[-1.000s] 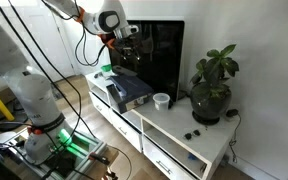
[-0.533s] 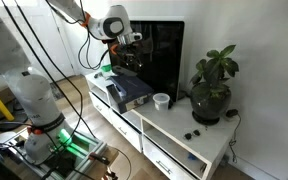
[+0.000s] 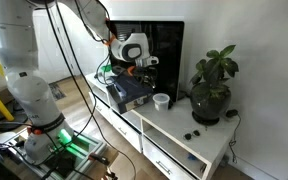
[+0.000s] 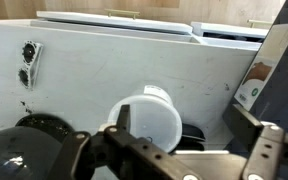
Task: Remove the lid from the plastic bowl, put it on the table, put the sunglasses inside the bowl and then cover the bowl with the plastic lid
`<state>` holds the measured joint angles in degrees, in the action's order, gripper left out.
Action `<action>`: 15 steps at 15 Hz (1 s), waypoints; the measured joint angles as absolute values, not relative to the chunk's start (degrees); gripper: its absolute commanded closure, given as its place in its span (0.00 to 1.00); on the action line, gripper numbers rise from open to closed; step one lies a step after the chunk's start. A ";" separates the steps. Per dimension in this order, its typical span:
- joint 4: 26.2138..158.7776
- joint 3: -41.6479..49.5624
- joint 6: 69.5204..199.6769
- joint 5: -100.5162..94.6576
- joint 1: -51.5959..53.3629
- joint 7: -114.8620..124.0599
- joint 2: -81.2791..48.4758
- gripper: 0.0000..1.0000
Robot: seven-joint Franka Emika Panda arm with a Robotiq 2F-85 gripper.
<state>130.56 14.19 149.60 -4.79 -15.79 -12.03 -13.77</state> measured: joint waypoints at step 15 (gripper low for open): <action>118.39 10.26 151.68 3.75 -21.62 -12.07 -27.78 0.00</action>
